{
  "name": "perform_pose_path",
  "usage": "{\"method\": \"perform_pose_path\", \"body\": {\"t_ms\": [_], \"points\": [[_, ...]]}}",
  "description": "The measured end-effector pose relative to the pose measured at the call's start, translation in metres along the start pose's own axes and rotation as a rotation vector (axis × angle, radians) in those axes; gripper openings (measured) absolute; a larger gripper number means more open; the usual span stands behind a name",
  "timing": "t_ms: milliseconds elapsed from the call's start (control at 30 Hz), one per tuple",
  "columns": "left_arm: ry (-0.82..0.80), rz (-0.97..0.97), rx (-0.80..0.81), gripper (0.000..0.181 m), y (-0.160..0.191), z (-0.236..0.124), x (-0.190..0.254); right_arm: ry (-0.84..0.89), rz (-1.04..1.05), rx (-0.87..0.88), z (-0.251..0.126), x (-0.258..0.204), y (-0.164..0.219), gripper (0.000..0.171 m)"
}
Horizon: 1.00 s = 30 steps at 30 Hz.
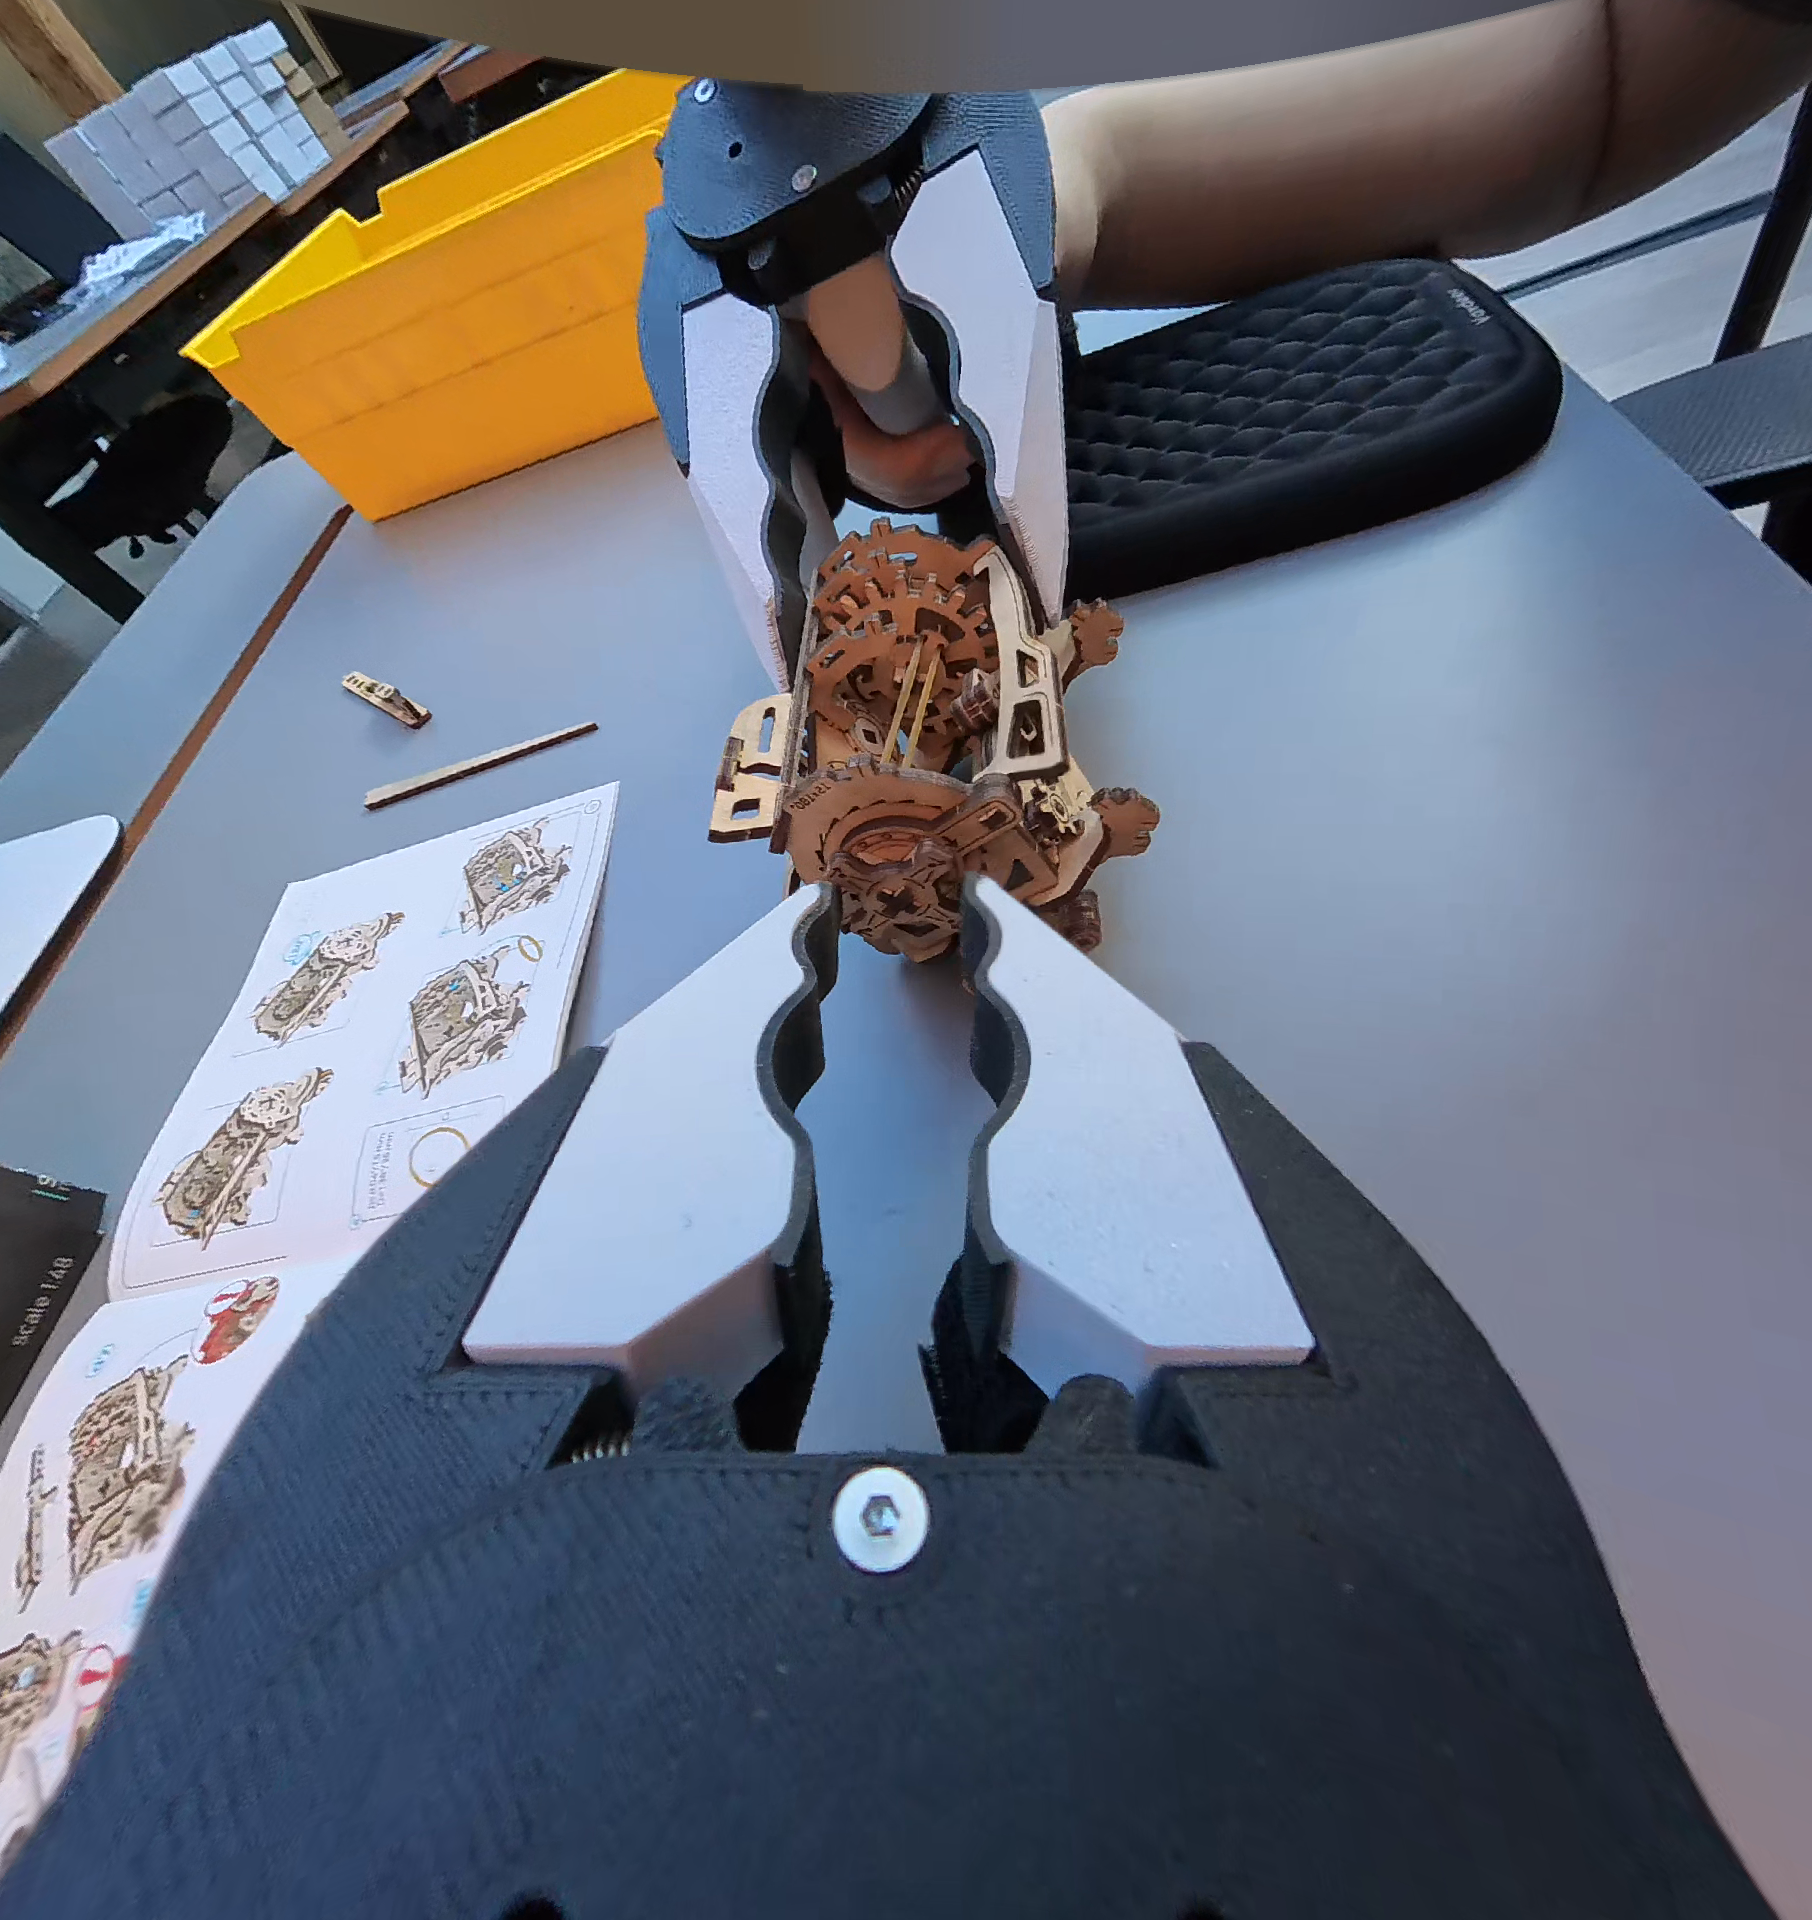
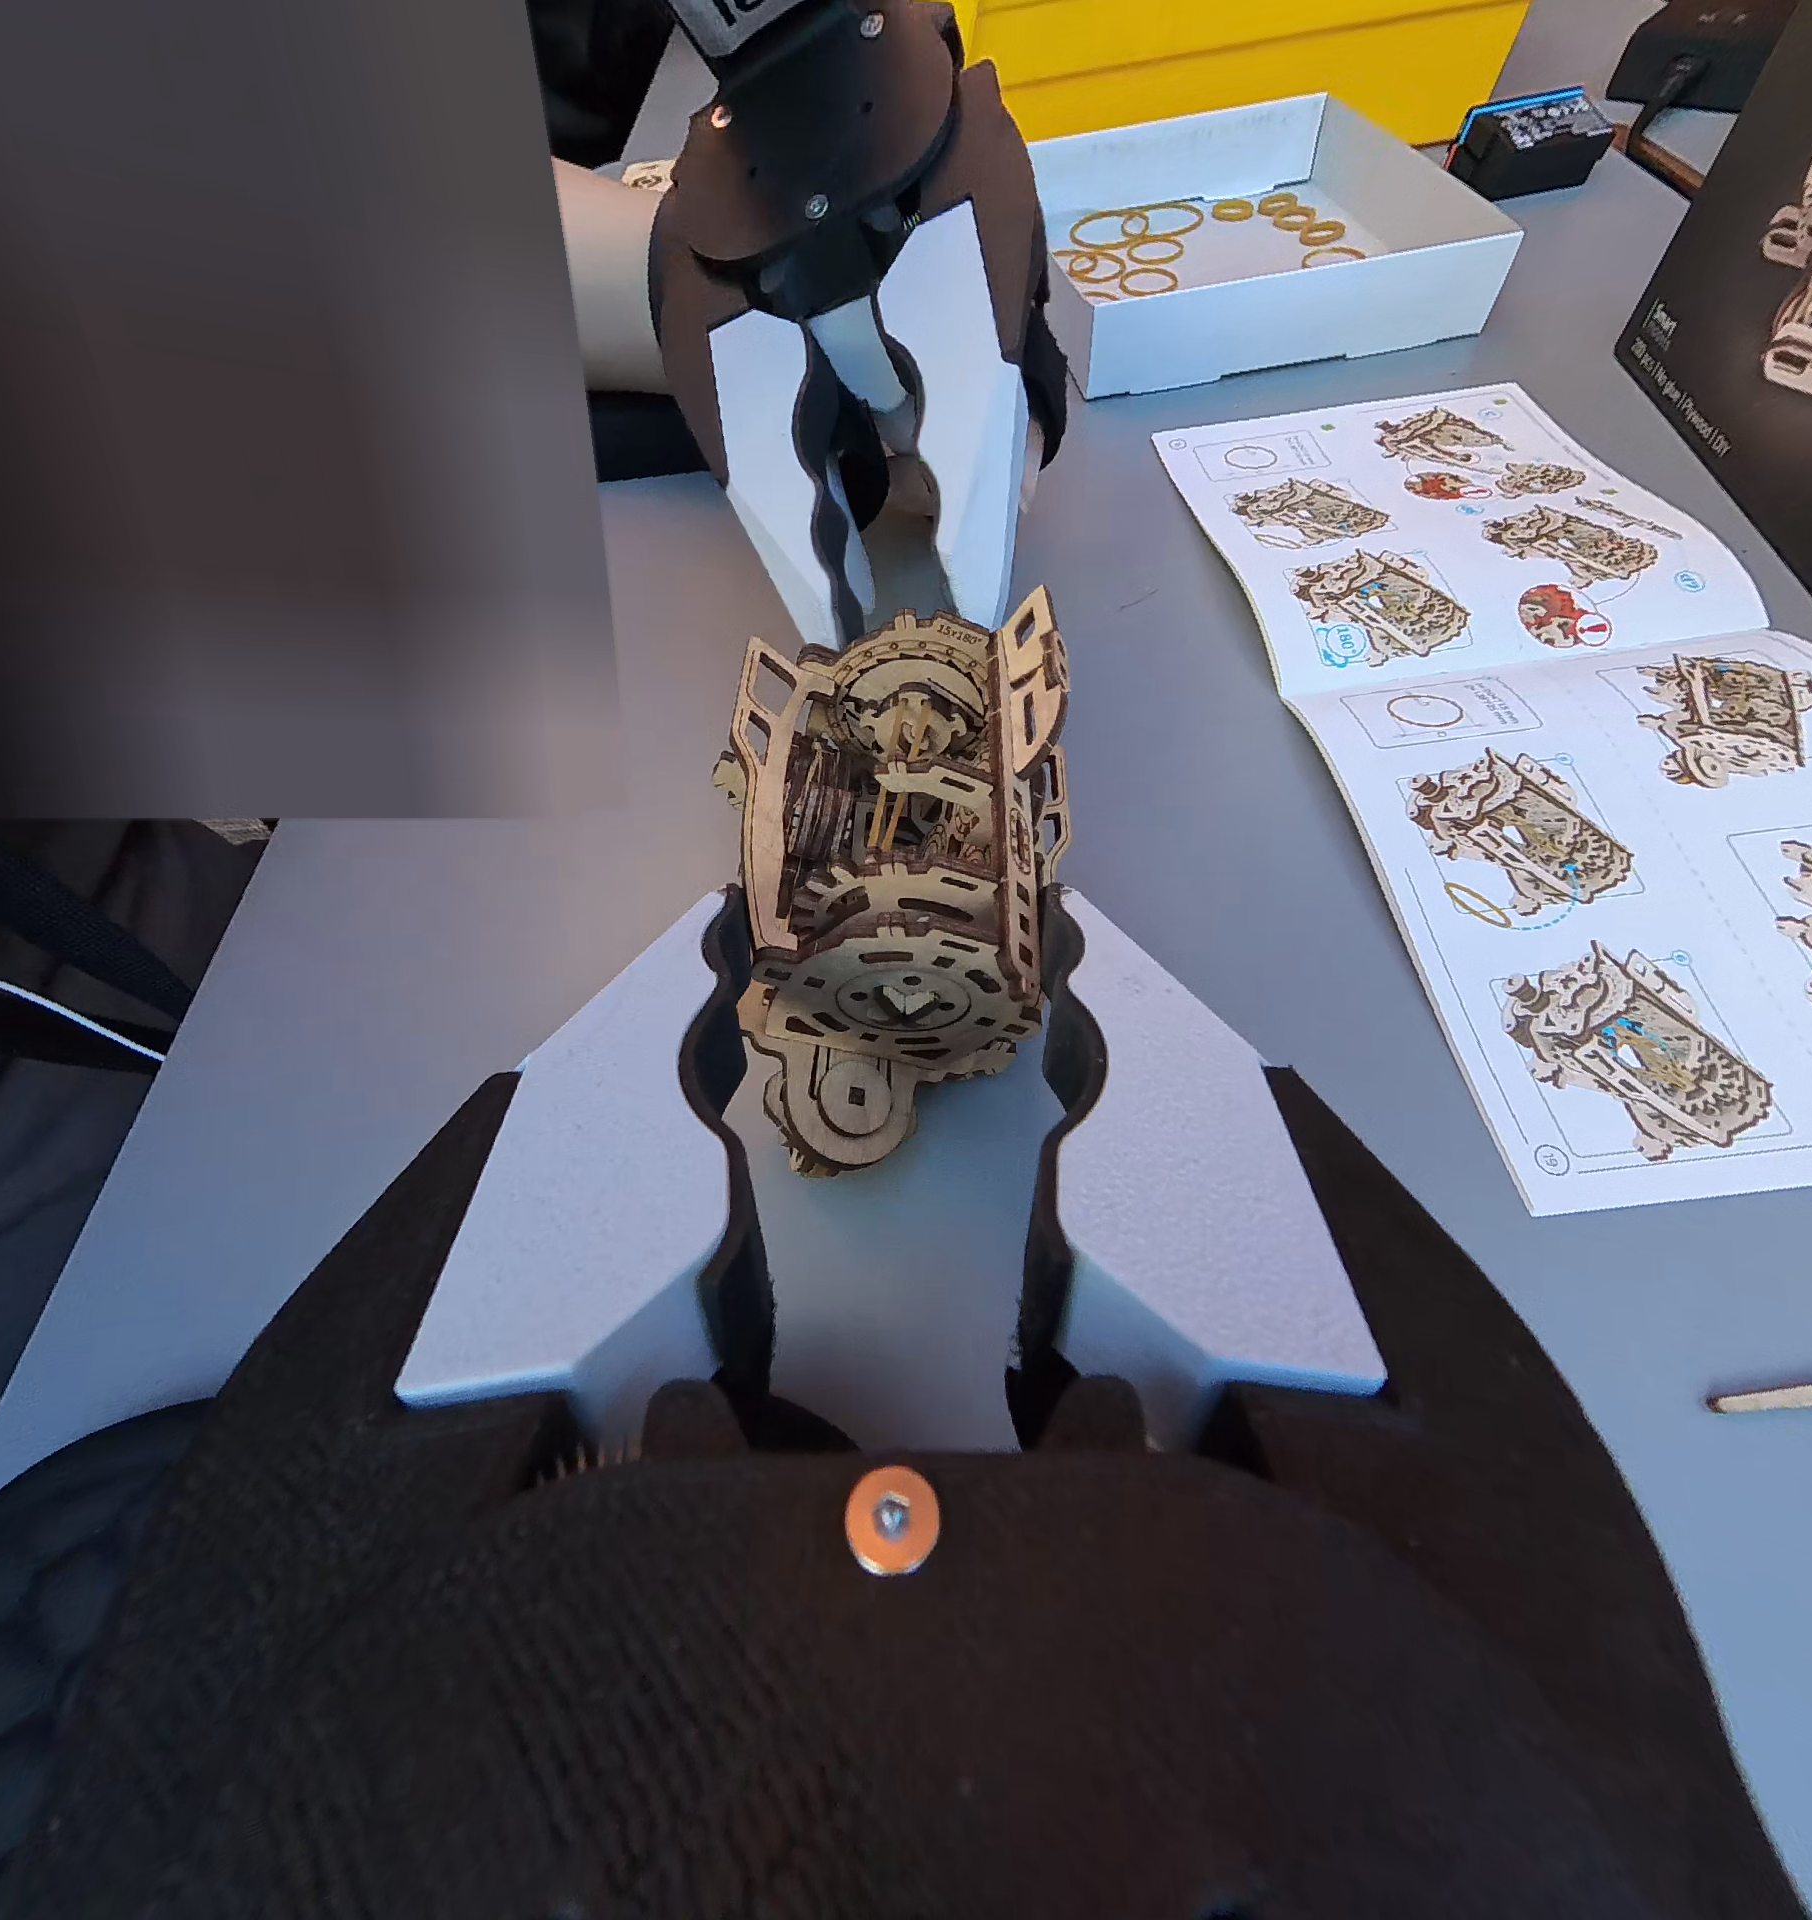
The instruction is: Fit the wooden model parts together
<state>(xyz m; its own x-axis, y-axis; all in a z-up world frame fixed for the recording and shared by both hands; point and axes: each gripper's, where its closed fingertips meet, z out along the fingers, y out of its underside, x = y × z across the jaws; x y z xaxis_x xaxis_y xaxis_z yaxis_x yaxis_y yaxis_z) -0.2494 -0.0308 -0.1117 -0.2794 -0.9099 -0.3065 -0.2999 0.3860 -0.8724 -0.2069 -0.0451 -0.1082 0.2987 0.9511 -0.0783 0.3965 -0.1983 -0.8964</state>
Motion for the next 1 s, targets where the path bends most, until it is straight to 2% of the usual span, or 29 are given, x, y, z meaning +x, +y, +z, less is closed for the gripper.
{"method": "perform_pose_path", "body": {"t_ms": [300, 500, 567, 633, 733, 833, 900, 1000], "points": [[-0.061, 0.155, -0.012, 0.018, 0.0, -0.001, -0.002, -0.067, 0.092, -0.001, 0.0, 0.003, 0.001, 0.055], [-0.134, 0.301, -0.038, 0.018, 0.001, -0.001, -0.006, -0.091, 0.117, 0.003, 0.001, 0.008, 0.001, 0.061], [-0.148, 0.288, -0.047, 0.018, 0.002, 0.0, -0.008, -0.107, 0.141, 0.018, 0.0, 0.009, 0.0, 0.061], [-0.139, 0.242, -0.048, 0.015, 0.002, 0.0, -0.009, -0.079, 0.096, 0.039, -0.002, 0.011, -0.004, 0.065], [-0.127, 0.185, -0.042, 0.014, 0.002, 0.002, -0.01, 0.022, -0.077, 0.04, 0.0, 0.008, -0.011, 0.076], [-0.101, 0.13, -0.031, 0.014, 0.002, 0.002, -0.009, 0.123, -0.191, -0.07, 0.005, 0.009, -0.007, 0.08], [-0.101, 0.12, -0.032, 0.02, 0.002, 0.002, -0.01, 0.156, -0.22, -0.167, 0.01, 0.01, 0.004, 0.08], [-0.06, 0.093, -0.049, 0.034, 0.006, 0.006, -0.008, 0.18, -0.24, -0.212, 0.016, 0.012, 0.008, 0.072]]}}
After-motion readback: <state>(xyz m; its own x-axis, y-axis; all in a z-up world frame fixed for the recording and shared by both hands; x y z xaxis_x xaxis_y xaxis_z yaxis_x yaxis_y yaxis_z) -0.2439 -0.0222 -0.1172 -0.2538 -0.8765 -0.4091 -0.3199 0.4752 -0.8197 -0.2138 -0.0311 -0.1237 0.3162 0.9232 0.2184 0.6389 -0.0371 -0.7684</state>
